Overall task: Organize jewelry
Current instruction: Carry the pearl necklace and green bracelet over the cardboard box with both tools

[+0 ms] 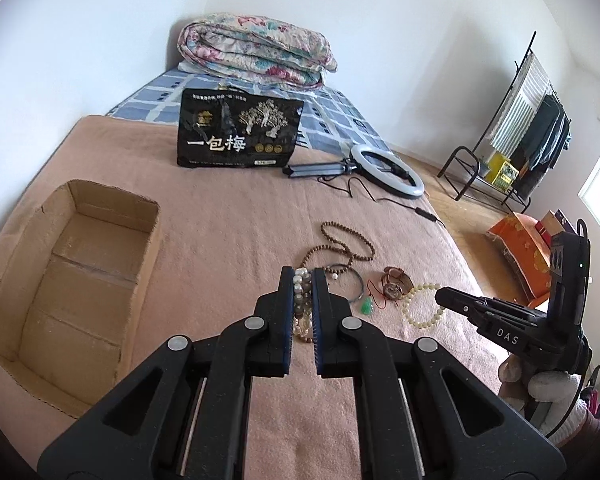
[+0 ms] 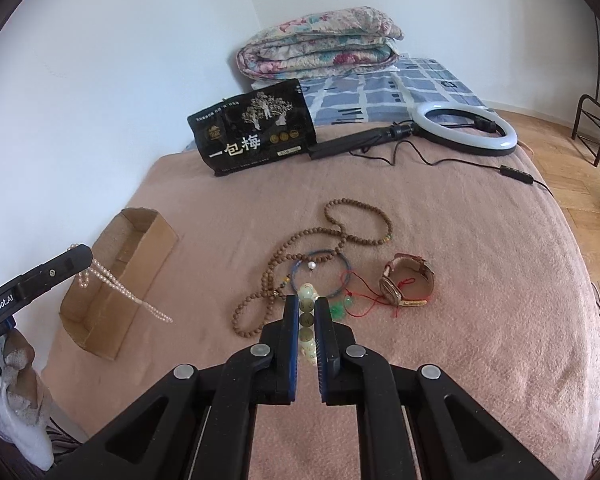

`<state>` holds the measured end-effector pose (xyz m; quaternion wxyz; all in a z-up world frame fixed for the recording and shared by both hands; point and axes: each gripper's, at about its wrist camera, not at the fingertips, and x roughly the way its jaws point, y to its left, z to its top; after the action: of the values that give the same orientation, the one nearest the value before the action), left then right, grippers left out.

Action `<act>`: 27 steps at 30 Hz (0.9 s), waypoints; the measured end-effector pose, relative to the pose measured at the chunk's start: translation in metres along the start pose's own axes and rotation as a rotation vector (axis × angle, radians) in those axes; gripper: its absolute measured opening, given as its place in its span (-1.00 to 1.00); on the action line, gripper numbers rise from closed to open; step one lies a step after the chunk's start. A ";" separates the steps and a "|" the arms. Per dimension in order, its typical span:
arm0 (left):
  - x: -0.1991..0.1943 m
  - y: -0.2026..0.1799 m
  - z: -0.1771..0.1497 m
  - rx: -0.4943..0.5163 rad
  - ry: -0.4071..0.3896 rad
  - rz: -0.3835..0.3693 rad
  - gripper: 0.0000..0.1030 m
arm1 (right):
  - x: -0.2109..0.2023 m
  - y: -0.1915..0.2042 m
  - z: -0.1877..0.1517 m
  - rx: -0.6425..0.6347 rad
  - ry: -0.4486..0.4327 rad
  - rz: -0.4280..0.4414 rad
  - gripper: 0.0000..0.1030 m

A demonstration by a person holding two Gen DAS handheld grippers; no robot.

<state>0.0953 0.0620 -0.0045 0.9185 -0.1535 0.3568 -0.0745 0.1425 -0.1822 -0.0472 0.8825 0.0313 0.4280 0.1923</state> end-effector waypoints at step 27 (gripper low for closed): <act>-0.075 0.148 0.001 -0.210 -0.140 0.218 -0.89 | 0.035 0.171 0.029 -0.230 -0.028 0.218 -0.90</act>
<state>0.0447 0.2206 -0.0060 0.9226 -0.2140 0.3122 0.0741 0.1314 -0.0082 -0.0175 0.8601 -0.0212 0.3848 0.3343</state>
